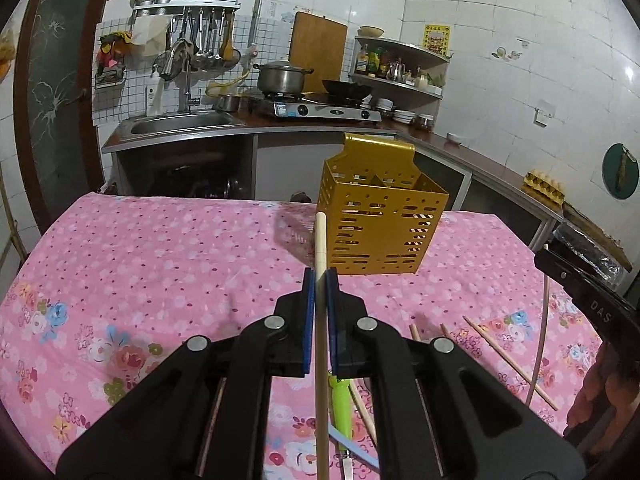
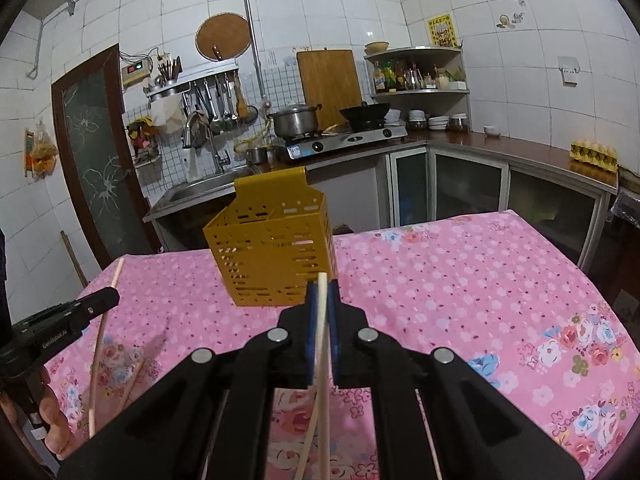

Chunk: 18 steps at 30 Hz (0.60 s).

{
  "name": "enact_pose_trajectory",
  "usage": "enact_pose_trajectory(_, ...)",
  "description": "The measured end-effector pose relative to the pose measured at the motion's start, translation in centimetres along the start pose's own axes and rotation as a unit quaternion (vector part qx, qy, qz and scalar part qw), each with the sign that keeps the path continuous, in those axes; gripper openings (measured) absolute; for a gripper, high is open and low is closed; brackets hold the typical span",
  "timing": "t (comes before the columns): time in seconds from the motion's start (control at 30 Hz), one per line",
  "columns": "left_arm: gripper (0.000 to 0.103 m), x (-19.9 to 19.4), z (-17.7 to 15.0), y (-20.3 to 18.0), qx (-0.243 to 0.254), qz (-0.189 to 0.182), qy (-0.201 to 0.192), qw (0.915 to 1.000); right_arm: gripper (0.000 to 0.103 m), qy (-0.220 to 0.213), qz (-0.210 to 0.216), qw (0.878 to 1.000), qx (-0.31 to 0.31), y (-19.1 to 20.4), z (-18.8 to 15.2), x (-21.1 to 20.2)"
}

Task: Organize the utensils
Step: 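Lift the left tool's chopstick toward the yellow holder while the right tool carries its chopstick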

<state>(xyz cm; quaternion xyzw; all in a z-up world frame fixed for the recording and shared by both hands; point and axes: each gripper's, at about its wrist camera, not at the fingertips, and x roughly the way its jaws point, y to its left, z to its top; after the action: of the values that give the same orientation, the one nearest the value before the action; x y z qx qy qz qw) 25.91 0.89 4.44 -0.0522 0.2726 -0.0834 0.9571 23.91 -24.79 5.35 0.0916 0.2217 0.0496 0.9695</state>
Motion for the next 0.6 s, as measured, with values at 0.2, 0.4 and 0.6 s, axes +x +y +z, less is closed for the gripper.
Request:
enact_pose_trajectory(0.2, 0.004, 0.3, 0.8, -0.5, 0.005, -0.002, -0.005, 1.0000, 0.005, -0.005, 0.000, 1.000, -0.005, 0.4, 0.3, 0.2)
enact_pose_trajectory(0.4, 0.004, 0.3, 3.0, -1.5, 0.017, -0.004, -0.019, 0.9997, 0.005, -0.021, -0.001, 1.000, -0.013, 0.7, 2.4, 0.6)
enact_pose_trajectory(0.6, 0.004, -0.1, 7.4, -3.1, 0.032, -0.010, -0.053, 0.9980, 0.005, -0.052, 0.001, 0.999, -0.018, 1.1, 6.7, 1.7)
